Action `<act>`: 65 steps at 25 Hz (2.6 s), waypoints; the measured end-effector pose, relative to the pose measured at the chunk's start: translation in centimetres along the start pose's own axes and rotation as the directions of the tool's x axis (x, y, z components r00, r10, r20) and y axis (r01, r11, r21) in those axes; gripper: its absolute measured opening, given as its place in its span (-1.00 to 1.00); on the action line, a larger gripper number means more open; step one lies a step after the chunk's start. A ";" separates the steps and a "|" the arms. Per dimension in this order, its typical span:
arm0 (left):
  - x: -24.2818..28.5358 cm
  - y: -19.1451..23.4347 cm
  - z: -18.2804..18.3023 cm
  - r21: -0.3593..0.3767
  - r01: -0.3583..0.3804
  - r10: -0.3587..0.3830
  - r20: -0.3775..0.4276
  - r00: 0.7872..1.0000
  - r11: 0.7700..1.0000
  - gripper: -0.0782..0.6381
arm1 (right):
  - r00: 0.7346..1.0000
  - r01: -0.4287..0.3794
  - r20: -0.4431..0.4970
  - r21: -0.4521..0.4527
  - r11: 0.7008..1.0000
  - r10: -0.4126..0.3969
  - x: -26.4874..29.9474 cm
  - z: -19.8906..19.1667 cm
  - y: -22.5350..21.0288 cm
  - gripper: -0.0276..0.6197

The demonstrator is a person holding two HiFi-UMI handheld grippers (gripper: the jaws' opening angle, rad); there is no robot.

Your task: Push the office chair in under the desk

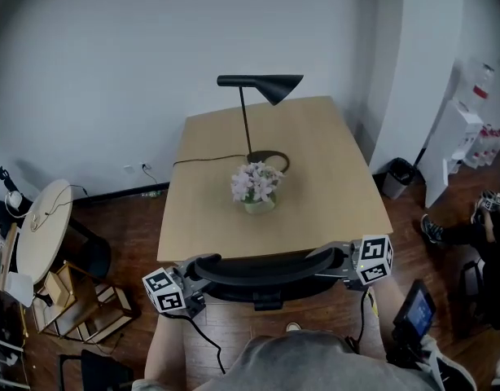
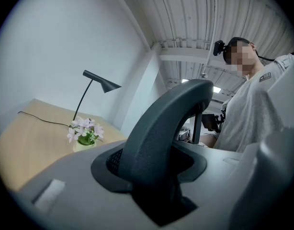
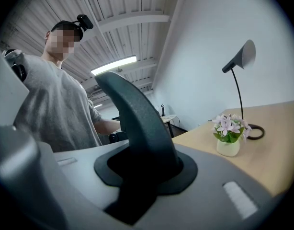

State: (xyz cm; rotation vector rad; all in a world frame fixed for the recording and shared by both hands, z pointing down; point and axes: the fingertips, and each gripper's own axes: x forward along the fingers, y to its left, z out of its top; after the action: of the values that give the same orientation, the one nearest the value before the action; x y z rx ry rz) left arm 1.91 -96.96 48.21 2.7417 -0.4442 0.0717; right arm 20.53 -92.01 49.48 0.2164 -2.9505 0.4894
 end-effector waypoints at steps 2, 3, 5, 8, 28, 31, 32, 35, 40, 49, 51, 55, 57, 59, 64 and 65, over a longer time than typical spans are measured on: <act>0.0 0.3 0.1 0.001 0.001 -0.001 0.000 1.000 1.000 -0.25 | 1.000 -0.006 -0.001 0.002 1.000 0.006 0.1 0.1 -0.2 -0.54; 0.0 0.4 0.1 0.003 0.002 -0.002 0.001 1.000 1.000 -0.25 | 1.000 -0.009 0.000 0.000 1.000 0.009 0.2 0.1 -0.2 -0.54; -0.2 0.5 0.2 0.008 0.003 -0.003 0.006 1.000 1.000 -0.25 | 1.000 -0.010 0.001 -0.006 1.000 0.010 0.3 0.3 -0.2 -0.54; -0.3 0.5 0.2 0.012 0.004 -0.004 0.006 1.000 1.000 -0.25 | 1.000 -0.012 -0.001 -0.006 1.000 0.012 0.5 0.3 -0.2 -0.53; -9.5 0.0 0.2 0.002 -0.418 0.408 0.210 0.889 0.909 0.17 | 0.818 0.566 0.150 -0.047 0.823 -0.555 -8.3 0.2 -0.1 0.11; -11.1 -3.6 -0.6 -0.002 -0.410 0.401 0.215 0.891 0.912 0.05 | 0.751 0.641 0.206 -0.002 0.767 -0.627 -10.3 0.0 2.9 0.11; -11.3 -5.1 -0.9 0.003 -0.400 0.391 0.211 0.896 0.916 0.00 | 0.741 0.648 0.219 0.013 0.761 -0.635 -10.3 -0.2 4.2 0.10; -11.7 -9.1 -2.1 0.027 -0.402 0.389 0.195 0.900 0.915 -0.21 | 0.737 0.644 0.245 0.032 0.765 -0.630 -8.9 -0.9 8.7 -0.09; -11.9 -14.6 -4.7 0.066 -0.449 0.435 0.163 0.886 0.891 -0.68 | 0.761 0.614 0.237 0.036 0.788 -0.604 -5.3 -2.7 15.7 -0.46; -9.8 -22.9 -8.7 -0.018 -0.418 0.417 0.127 0.900 0.908 -0.78 | 0.845 0.517 0.157 0.002 0.856 -0.511 -0.1 -5.9 24.8 -0.89; -9.0 -24.6 -9.7 -0.030 -0.413 0.414 0.114 0.903 0.910 -0.78 | 0.856 0.498 0.152 0.010 0.867 -0.493 -0.1 -6.7 26.0 -0.89; -7.8 -27.7 -12.2 -0.074 -0.437 0.442 0.093 0.892 0.897 -0.78 | 0.875 0.467 0.131 0.020 0.884 -0.466 -0.8 -9.0 28.1 -0.89; -7.1 -28.8 -13.2 -0.092 -0.448 0.455 0.091 0.886 0.889 -0.78 | 0.879 0.461 0.121 0.026 0.887 -0.461 -1.6 -10.0 28.7 -0.89; -6.2 -30.3 -14.0 -0.095 -0.453 0.461 0.082 0.884 0.886 -0.78 | 0.879 0.460 0.121 0.041 0.887 -0.461 -2.7 -10.8 29.4 -0.89; -5.1 -33.6 -15.2 -0.094 -0.463 0.469 0.057 0.882 0.882 -0.78 | 0.878 0.458 0.127 0.063 0.887 -0.462 -4.9 -12.5 31.3 -0.90; -4.9 -34.0 -15.3 -0.090 -0.460 0.466 0.056 0.883 0.883 -0.78 | 0.875 0.462 0.128 0.062 0.885 -0.466 -5.2 -12.6 31.5 -0.90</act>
State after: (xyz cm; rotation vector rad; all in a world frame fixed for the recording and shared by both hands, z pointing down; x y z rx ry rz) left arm 8.05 -59.95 50.32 2.5114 -1.0961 0.0701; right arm 21.88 -57.75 50.69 0.9729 -2.8693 0.4600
